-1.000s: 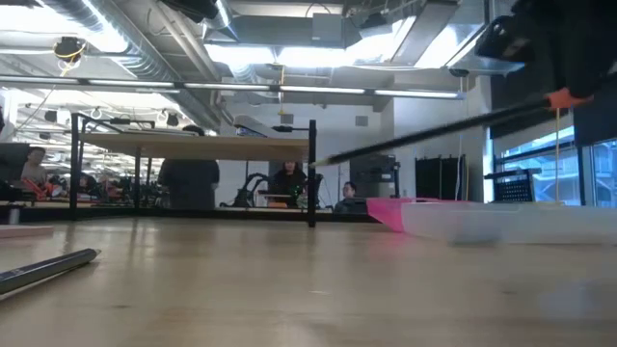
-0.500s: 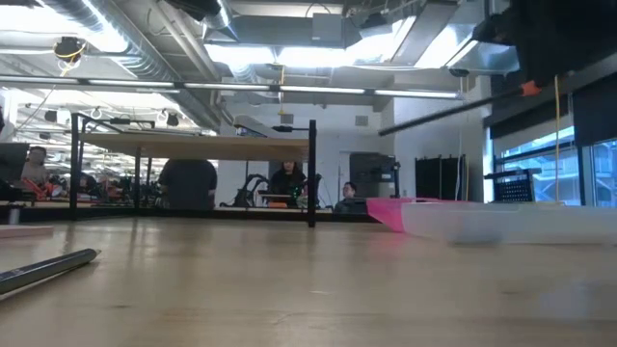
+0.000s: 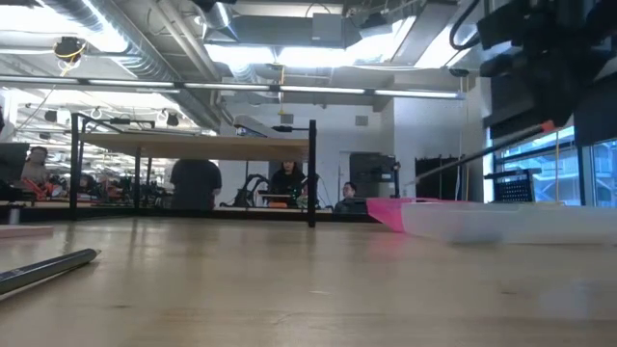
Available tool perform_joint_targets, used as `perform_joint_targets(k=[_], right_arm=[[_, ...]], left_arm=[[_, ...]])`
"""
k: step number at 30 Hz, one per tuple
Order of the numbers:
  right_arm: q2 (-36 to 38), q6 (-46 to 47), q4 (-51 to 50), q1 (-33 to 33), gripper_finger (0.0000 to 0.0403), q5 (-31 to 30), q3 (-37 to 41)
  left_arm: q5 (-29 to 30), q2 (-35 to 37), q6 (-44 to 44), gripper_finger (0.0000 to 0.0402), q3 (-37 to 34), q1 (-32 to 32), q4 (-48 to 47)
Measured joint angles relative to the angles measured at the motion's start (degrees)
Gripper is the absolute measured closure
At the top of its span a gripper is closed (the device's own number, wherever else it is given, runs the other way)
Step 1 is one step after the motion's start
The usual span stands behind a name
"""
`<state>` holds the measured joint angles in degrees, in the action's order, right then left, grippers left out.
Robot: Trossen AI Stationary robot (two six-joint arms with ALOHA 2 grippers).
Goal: Pack school essentials
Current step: Put the orange pencil into the pink supply box
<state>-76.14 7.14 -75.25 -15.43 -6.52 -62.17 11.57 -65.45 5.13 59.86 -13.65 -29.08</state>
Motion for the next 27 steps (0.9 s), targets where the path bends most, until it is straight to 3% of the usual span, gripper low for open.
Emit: perform_joint_targets(k=[7,15,27], right_arm=[[5.76,-0.22,-0.32,0.01,0.0360,0.13,3.47],[6.69,-2.29,2.76,-0.06,0.0360,1.11,12.62],[6.59,-8.29,9.17,-0.06,0.0360,1.14,13.48]], left_arm=[[0.00,-0.17,-0.06,0.0401,0.02,0.02,0.28],[1.01,-0.17,-0.10,0.0401,0.01,0.02,1.62],[4.24,-0.17,-0.02,0.0401,0.02,0.02,2.21]])
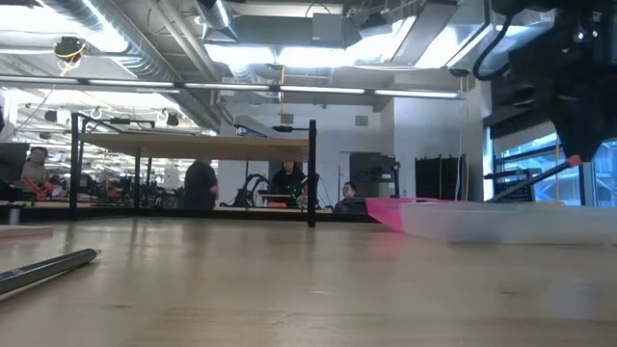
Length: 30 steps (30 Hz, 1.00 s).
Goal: Pack school essentials
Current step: Put the orange pencil into the pink supply box
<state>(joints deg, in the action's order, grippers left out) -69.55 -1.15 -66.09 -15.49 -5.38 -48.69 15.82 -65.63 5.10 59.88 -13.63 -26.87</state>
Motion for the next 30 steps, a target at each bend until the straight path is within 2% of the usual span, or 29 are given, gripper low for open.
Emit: perform_joint_targets(k=[4,20,30], right_arm=[[-0.09,-3.61,2.73,0.07,0.0360,-1.01,0.80],[-0.14,-3.45,4.64,0.09,0.0359,-1.49,3.28],[-0.14,-3.60,4.64,0.09,0.0328,-1.49,3.28]], left_arm=[[0.11,0.00,-0.04,0.0401,0.00,0.00,0.00],[0.08,0.00,-0.07,0.0401,0.00,0.00,-0.07],[0.08,0.00,-0.04,0.0401,0.00,0.00,-0.06]])
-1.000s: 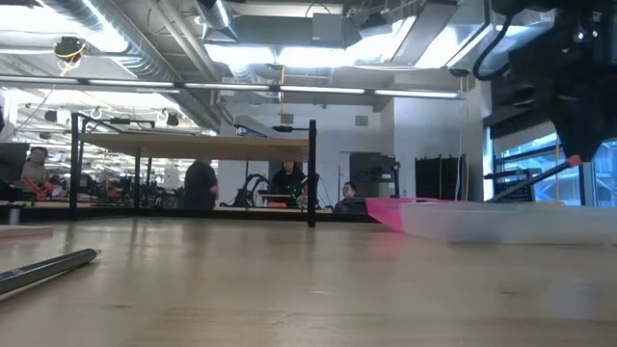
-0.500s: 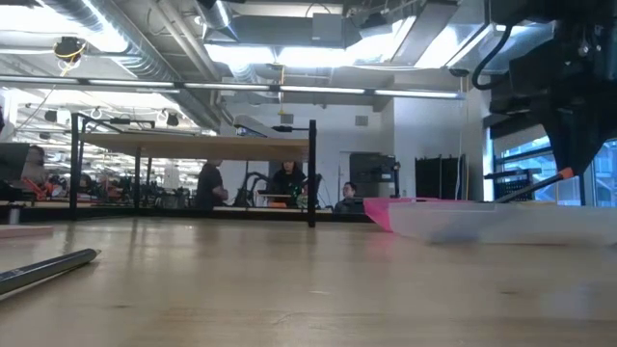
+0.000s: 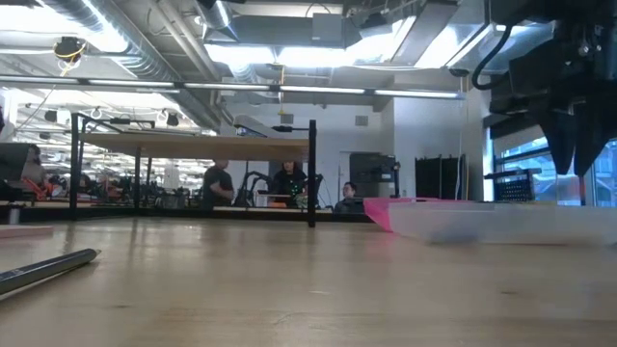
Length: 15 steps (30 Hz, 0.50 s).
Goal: Pack school essentials
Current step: Put the orange pencil into the pink supply box, then put the pink pencil into the pink supply box
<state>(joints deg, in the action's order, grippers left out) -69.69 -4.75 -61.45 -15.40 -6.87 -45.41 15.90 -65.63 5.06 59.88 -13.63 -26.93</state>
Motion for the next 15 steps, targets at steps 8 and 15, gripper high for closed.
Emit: perform_joint_targets(k=[8,15], right_arm=[[0.00,-0.02,-0.02,0.00,0.0300,-0.02,-0.01],[-0.02,1.74,-0.18,-0.02,0.0300,-0.35,-5.86]], left_arm=[[0.00,0.00,0.00,0.0401,-0.02,0.00,-0.01],[-0.09,0.00,-3.19,0.0401,0.00,-0.11,-1.05]])
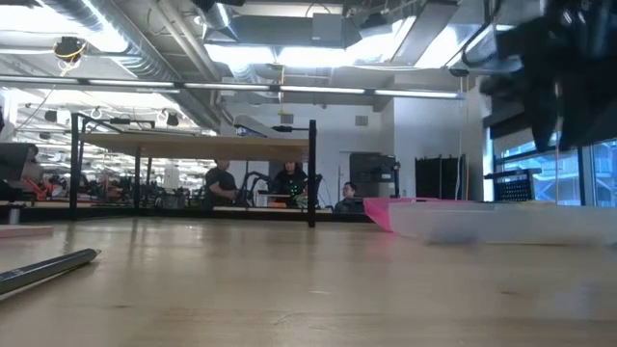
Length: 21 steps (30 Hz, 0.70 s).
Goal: Pack school essentials
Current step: Put the pink pencil into the pink supply box
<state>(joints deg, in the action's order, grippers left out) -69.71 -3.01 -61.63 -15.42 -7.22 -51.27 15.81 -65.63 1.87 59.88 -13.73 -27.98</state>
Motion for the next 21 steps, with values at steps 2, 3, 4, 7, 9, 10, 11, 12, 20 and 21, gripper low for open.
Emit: perform_joint_targets(k=[2,3,4,7,9,10,11,12,20,21], right_arm=[[0.00,2.75,0.88,-0.01,0.0304,-1.69,-2.73],[0.00,3.59,0.92,0.00,0.0305,-2.84,-4.07],[0.00,4.25,0.86,0.00,0.0306,-4.04,-5.37],[0.00,4.50,2.55,0.00,0.0307,-6.55,-8.87],[0.00,5.84,5.13,0.00,0.0307,-7.36,-10.77],[-0.01,6.65,6.74,0.00,0.0307,-7.73,-11.48],[-0.23,7.78,8.36,0.00,0.0307,-7.93,-12.17],[-0.67,9.40,9.99,0.00,0.0307,-8.20,-12.97],[-9.72,12.38,14.63,-0.60,0.0307,-10.41,-23.07],[-11.04,13.44,14.59,-0.61,0.0307,-10.91,-24.73]], left_arm=[[0.03,0.15,-1.80,0.0401,0.00,-0.34,-0.29],[0.07,0.43,-2.88,0.0401,0.00,-0.59,-0.53],[0.05,0.71,-3.88,0.0401,-0.02,-0.81,-0.56],[0.13,1.79,-7.27,0.0401,0.00,-1.82,-2.71],[0.15,2.57,-10.37,0.0401,0.00,-2.45,-5.10],[0.16,3.11,-12.27,0.0401,0.00,-2.78,-6.54],[0.19,3.60,-14.39,0.0401,0.00,-3.18,-8.01],[0.18,4.05,-16.49,0.0401,0.00,-3.57,-9.09],[-1.57,4.68,-29.02,0.0401,0.00,-7.92,-16.77],[-2.09,4.68,-31.47,0.0401,0.00,-8.43,-17.82]])
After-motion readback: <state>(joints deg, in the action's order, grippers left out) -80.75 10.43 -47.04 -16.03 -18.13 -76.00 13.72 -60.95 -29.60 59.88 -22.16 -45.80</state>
